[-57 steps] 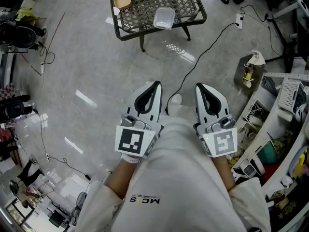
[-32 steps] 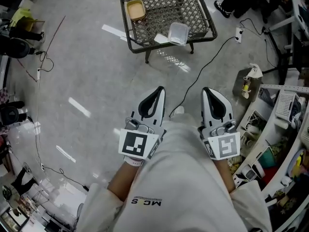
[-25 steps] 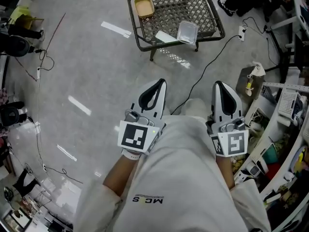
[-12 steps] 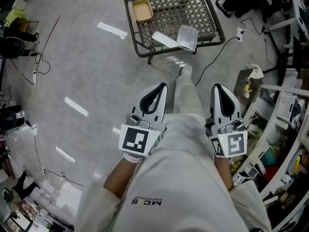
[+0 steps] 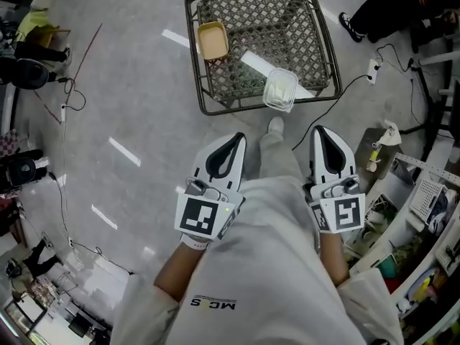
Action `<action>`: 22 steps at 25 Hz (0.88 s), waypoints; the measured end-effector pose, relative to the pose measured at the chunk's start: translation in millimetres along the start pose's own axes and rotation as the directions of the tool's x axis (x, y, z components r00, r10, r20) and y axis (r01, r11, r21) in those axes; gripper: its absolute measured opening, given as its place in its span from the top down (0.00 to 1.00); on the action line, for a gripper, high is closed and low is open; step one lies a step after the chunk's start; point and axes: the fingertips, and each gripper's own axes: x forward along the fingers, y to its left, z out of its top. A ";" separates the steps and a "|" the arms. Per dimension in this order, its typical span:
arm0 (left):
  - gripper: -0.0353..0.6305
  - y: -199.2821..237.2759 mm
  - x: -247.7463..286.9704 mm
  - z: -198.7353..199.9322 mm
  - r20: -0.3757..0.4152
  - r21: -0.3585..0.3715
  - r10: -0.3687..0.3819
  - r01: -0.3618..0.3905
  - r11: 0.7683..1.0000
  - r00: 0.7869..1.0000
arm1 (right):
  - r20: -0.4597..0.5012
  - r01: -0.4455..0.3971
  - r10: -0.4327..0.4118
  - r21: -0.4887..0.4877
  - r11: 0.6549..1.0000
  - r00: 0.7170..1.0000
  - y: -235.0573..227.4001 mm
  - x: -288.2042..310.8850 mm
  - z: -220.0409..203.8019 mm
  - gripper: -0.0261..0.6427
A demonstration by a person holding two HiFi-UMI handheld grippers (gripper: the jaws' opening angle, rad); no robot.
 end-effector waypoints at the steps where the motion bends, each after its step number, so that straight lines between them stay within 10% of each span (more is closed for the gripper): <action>1: 0.91 -1.1 14.8 3.6 -0.009 0.001 0.007 -0.007 1.000 1.000 | -0.003 -0.013 0.013 0.003 1.000 1.000 -13.4 10.6 0.6 0.94; 13: 0.91 0.9 146.6 37.2 -0.077 -0.062 0.152 -0.157 0.986 0.985 | -0.054 -0.269 0.278 0.133 0.954 0.959 -102.4 105.8 -6.3 0.94; 22: 0.91 11.6 166.1 36.3 -0.068 -0.074 0.146 -0.151 0.986 0.987 | -0.080 -0.205 0.211 0.084 0.975 0.974 -129.1 129.6 -6.5 0.94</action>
